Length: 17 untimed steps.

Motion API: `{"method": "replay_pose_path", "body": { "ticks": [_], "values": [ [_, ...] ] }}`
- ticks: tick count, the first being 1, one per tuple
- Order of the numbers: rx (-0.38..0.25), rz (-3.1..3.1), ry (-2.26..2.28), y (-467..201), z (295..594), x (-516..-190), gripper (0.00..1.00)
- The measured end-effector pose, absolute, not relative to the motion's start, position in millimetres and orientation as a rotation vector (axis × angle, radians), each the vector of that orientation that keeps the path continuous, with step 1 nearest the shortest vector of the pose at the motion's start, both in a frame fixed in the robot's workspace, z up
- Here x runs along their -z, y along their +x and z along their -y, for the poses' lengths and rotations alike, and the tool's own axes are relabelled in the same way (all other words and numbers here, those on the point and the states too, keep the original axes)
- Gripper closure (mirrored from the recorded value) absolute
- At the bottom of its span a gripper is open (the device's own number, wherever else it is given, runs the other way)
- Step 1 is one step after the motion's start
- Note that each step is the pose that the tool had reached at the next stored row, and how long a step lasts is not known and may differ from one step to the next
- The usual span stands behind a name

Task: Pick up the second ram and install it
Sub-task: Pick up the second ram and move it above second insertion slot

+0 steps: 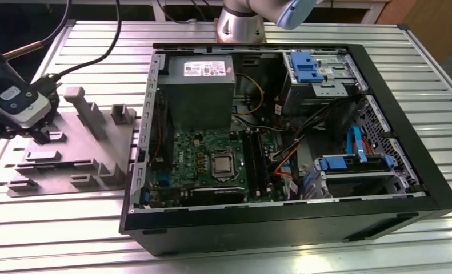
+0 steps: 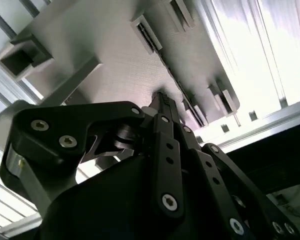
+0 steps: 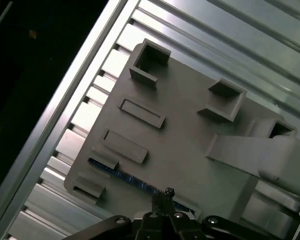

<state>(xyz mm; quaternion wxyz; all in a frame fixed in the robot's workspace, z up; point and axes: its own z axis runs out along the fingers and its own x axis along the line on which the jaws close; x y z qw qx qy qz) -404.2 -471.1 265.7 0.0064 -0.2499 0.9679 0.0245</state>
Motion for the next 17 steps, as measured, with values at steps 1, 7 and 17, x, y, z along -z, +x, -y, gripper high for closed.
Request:
{"method": "replay_pose_path", "body": {
  "ticks": [1, 7, 17],
  "values": [
    [-0.077, -3.022, -0.810, -404.2, 471.2, -265.4, 0.90],
    [-0.078, -2.976, -0.974, -404.2, 471.2, -263.6, 0.90],
    [-0.079, -2.879, -1.241, -404.2, 471.2, -261.0, 0.90]
  ]
}}
